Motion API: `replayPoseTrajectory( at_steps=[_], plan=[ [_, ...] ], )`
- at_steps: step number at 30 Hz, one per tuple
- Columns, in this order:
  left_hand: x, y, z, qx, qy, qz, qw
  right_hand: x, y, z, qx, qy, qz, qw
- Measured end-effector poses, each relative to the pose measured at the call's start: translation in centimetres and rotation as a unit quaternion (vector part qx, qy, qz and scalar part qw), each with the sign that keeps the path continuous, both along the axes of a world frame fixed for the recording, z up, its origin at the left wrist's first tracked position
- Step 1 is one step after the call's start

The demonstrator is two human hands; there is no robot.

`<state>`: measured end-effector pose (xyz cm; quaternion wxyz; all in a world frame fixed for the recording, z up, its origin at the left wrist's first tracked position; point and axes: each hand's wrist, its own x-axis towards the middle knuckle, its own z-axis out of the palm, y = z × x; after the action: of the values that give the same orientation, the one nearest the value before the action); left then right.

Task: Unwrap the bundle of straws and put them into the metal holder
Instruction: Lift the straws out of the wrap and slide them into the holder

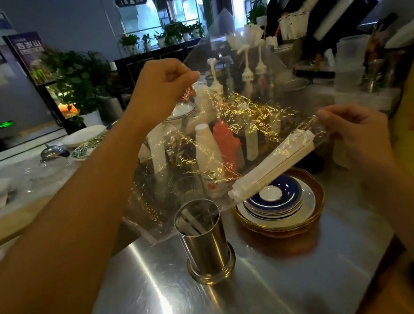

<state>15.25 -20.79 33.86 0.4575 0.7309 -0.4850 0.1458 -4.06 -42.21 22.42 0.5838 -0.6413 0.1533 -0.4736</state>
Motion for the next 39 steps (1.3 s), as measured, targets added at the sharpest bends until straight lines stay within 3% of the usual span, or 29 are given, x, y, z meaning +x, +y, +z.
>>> replayPoseTrajectory(
  at_steps=[26,39],
  plan=[
    [0.7,2.3,-0.6,-0.026,-0.015,0.038,0.999,1.5,0.5,1.8,-0.036,0.014,0.033,0.999],
    [1.6,4.4,-1.4,-0.051,0.035,0.042,0.997,3.1,2.0,3.2,-0.074,0.012,0.03,0.997]
  ],
)
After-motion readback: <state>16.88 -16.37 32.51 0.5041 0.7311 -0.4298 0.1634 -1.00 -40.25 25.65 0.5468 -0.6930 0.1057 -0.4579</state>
